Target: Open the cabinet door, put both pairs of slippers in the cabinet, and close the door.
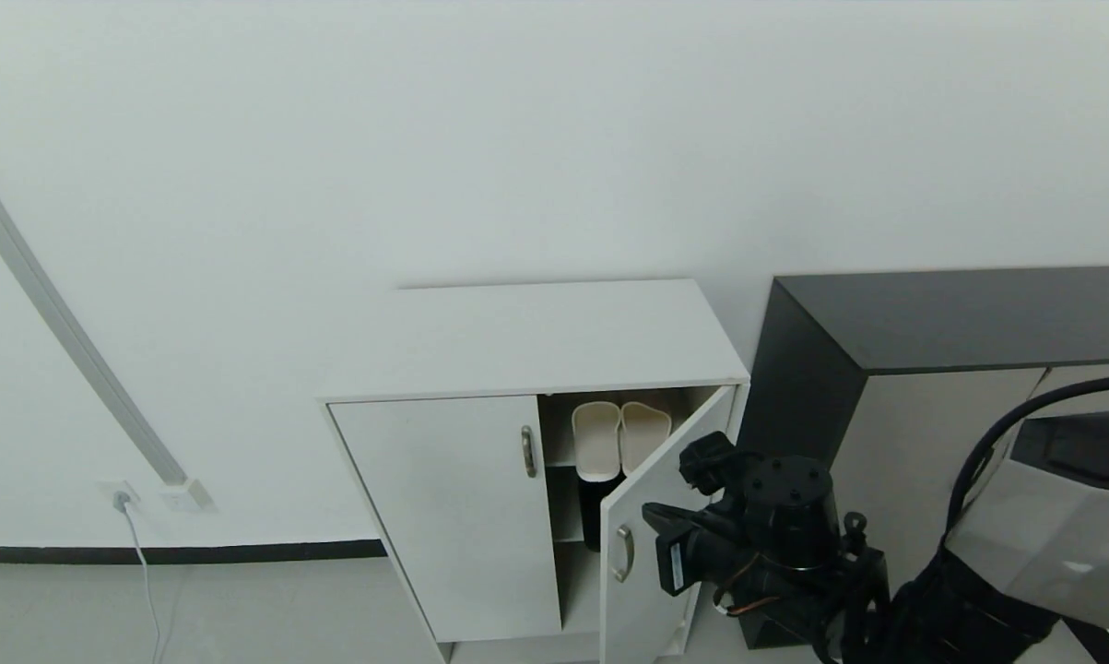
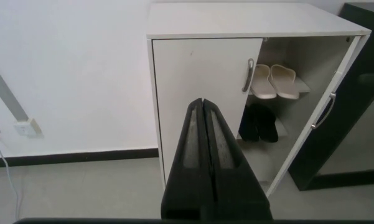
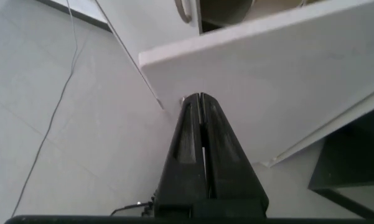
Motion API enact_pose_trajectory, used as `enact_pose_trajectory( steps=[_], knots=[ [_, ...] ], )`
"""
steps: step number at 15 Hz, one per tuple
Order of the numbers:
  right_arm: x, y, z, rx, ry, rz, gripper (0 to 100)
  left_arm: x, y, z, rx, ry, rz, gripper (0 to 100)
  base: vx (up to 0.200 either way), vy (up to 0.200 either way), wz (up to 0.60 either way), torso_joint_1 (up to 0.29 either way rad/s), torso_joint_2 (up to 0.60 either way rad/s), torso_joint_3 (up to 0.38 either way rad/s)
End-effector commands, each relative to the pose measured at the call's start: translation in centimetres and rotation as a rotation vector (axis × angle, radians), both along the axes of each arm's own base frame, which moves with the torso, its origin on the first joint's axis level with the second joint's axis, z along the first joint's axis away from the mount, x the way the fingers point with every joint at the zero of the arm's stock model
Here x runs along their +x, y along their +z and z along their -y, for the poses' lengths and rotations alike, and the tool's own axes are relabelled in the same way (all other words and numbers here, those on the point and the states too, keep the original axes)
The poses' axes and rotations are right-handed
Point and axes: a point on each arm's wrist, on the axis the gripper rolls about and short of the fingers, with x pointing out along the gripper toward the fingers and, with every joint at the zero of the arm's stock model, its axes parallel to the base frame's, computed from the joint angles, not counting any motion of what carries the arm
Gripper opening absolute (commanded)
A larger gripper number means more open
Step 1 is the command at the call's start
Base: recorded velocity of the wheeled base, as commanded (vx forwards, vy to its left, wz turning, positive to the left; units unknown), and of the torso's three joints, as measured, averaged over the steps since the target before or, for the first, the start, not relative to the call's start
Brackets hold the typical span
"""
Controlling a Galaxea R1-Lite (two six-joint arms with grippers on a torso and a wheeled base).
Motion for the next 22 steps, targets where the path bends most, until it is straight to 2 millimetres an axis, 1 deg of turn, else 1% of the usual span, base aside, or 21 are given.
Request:
enact_pose_trajectory(
  steps=[1,2,5,7,9,15,18,22],
  knots=[
    [1.1,-0.9,-0.7,-0.002,-0.006,-0.002,0,0.0,0.0,0.0,0.000,0.001,-0.001,0,0.000,0.000,0.00,0.000,0.00,0.000],
    [1.9,-1.1,-1.0,0.003,-0.015,0.003,0,0.0,0.0,0.0,0.000,0.001,-0.001,0,0.000,0.000,0.00,0.000,0.00,0.000],
    [3.1,-1.4,-1.5,0.014,-0.028,0.016,0,0.0,0.0,0.0,0.000,0.010,-0.002,0,0.000,0.000,0.00,0.000,0.00,0.000],
    [4.5,-1.8,-2.0,0.027,-0.042,0.031,0,0.0,0.0,0.0,0.000,0.015,-0.002,0,0.000,0.000,0.00,0.000,0.00,0.000],
    [5.4,-1.9,-2.4,0.038,-0.050,0.040,0,0.0,0.0,0.0,-0.002,0.015,-0.002,0,0.000,0.000,0.00,0.000,0.00,0.000],
    [9.1,-1.6,-3.0,0.043,-0.094,0.048,0,0.0,0.0,0.0,-0.002,0.015,-0.002,0,0.000,0.000,0.00,0.000,0.00,0.000],
    [10.6,-2.1,-3.4,0.047,-0.107,0.056,0,0.0,0.0,0.0,-0.002,0.015,-0.002,0,0.000,0.000,0.00,0.000,0.00,0.000],
    [12.2,-2.1,-3.7,0.045,-0.123,0.054,0,0.0,0.0,0.0,-0.002,0.015,-0.002,0,0.000,0.000,0.00,0.000,0.00,0.000]
  ],
)
